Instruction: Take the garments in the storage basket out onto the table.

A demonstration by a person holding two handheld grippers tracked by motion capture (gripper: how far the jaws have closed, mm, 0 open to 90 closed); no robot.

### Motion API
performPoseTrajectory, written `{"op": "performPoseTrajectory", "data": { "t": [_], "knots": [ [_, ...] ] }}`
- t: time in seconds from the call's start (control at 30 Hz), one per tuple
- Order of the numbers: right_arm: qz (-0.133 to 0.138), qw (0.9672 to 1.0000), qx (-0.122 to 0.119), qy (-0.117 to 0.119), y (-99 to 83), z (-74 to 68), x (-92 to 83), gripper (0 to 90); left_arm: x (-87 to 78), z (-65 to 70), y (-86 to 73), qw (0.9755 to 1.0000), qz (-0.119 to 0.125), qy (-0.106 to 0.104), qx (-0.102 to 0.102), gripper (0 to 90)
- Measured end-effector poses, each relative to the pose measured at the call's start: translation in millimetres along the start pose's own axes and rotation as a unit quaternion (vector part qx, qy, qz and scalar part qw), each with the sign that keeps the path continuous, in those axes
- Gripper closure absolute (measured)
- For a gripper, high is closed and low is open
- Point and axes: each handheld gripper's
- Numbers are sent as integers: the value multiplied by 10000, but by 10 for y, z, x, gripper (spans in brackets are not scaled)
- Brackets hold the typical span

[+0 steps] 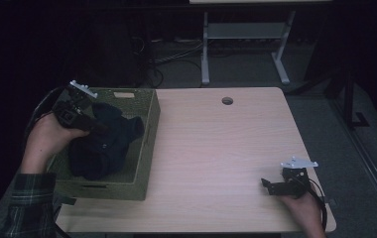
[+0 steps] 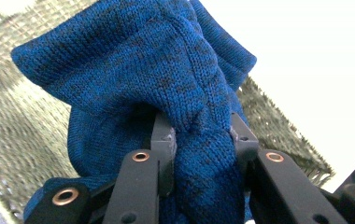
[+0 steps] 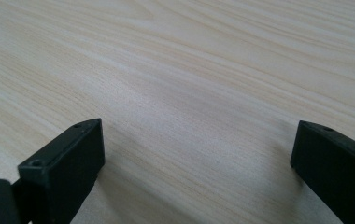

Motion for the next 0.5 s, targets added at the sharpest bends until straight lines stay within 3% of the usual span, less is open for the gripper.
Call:
{"op": "performPoseTrajectory", "data": {
  "t": [0.23, 0.5],
  "knots": [
    [-2, 10000, -3, 0, 0, 0, 0, 27, -134, 75, 114, 9999, 97, 28, 90, 703],
    [-4, 10000, -9, -7, 0, 1, 0, 27, -168, 196, 227, 9995, 202, -124, 226, 702]
  ]
}}
Point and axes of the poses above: each handheld gripper's, and its own axes: x roughly forward along the jaws, y roughly out of its top, z roughly to its right, and after that the axes turned 8 degrees about -x, right-handed
